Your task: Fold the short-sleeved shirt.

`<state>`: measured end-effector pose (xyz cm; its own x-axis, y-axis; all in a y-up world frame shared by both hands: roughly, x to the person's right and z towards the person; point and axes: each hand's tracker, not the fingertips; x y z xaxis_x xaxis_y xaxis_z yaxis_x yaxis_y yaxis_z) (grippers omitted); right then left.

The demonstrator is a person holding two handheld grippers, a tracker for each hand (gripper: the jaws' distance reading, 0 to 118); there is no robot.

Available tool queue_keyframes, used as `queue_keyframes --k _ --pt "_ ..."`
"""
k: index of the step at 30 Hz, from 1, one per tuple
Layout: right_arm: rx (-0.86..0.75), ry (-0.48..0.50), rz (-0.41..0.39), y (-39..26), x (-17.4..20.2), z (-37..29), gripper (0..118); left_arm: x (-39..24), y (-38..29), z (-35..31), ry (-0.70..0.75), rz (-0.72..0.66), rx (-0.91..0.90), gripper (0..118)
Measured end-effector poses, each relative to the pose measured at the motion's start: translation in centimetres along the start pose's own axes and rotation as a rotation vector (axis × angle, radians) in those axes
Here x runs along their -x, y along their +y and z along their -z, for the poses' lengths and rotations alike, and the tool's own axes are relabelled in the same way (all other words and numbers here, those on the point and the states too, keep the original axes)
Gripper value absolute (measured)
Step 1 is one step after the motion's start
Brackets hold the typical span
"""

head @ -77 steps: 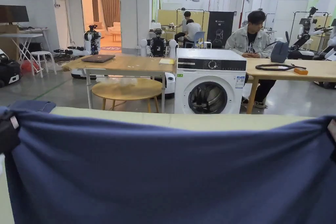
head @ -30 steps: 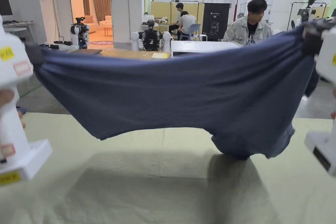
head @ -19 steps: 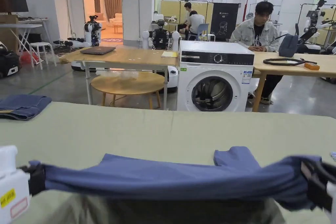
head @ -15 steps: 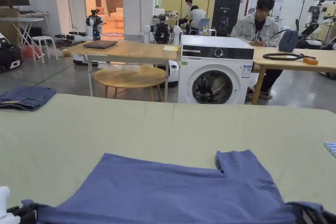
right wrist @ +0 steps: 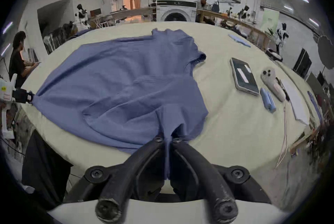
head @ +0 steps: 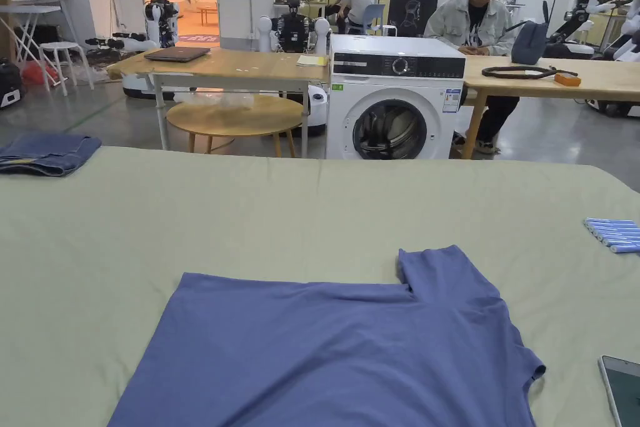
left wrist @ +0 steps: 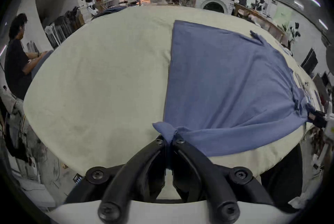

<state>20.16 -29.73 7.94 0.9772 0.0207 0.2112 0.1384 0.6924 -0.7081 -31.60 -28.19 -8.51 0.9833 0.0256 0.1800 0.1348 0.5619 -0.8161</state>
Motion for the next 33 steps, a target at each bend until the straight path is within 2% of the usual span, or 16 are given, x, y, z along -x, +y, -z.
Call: queue_keyframes --k 2,3,5,9,15,17,18,19,20,22,27,28,29,30,31,33 --pt "-0.034 -0.019 -0.012 0.4 0.0 -1.0 42 0.1 0.8 -1.2 0.008 -0.009 -0.024 48" --pt "-0.088 -0.043 -0.014 0.8 -0.1 -2.1 85 0.2 1.3 -2.3 -0.006 -0.015 -0.066 63" --pt "-0.190 -0.083 0.007 2.4 -0.3 -4.2 118 0.0 2.4 -5.9 -0.087 -0.033 -0.223 68" --pt "-0.494 -0.130 0.076 6.8 -0.3 -9.7 118 -2.7 4.8 -13.5 -0.071 0.013 -0.656 88" --pt "-0.828 -0.150 0.111 11.1 1.7 -15.1 118 -6.9 7.1 -21.0 0.047 0.055 -1.068 86" --pt "-0.868 -0.081 0.112 11.3 2.3 -16.0 113 -7.0 7.4 -21.7 -0.098 0.005 -1.060 74" --pt "-0.879 -0.061 0.123 11.3 2.7 -16.4 74 -6.8 7.4 -21.8 -0.156 -0.004 -1.045 26" --pt "-0.874 -0.096 0.140 11.6 3.2 -16.2 5 -6.8 7.6 -21.6 -0.151 -0.015 -1.028 0" --pt "-0.944 -0.145 0.229 10.7 3.8 -15.8 0 -6.6 7.1 -21.6 -0.118 -0.049 -1.051 0" --pt "-0.849 -0.042 0.152 10.4 3.9 -15.5 0 -6.0 6.8 -21.0 -0.122 0.015 -0.937 0" --pt "-0.787 -0.088 0.120 9.3 3.6 -13.4 0 -3.8 4.9 -16.6 -0.102 0.028 -0.664 0" --pt "-0.752 -0.064 0.132 8.8 3.5 -12.8 0 -3.1 4.6 -14.7 -0.099 0.022 -0.572 7" --pt "-0.723 -0.055 0.135 8.2 3.6 -12.2 0 -2.5 3.9 -13.2 -0.071 0.017 -0.478 36" --pt "-0.708 -0.067 0.131 7.6 3.7 -11.7 0 -2.0 3.2 -11.7 -0.039 -0.007 -0.386 83" --pt "-0.685 -0.076 0.123 8.0 3.1 -11.6 0 -1.5 2.4 -9.9 -0.031 0.003 -0.283 100" --pt "-0.633 -0.076 0.114 6.9 3.1 -10.5 0 -0.9 0.2 -7.2 -0.005 0.017 -0.173 102"
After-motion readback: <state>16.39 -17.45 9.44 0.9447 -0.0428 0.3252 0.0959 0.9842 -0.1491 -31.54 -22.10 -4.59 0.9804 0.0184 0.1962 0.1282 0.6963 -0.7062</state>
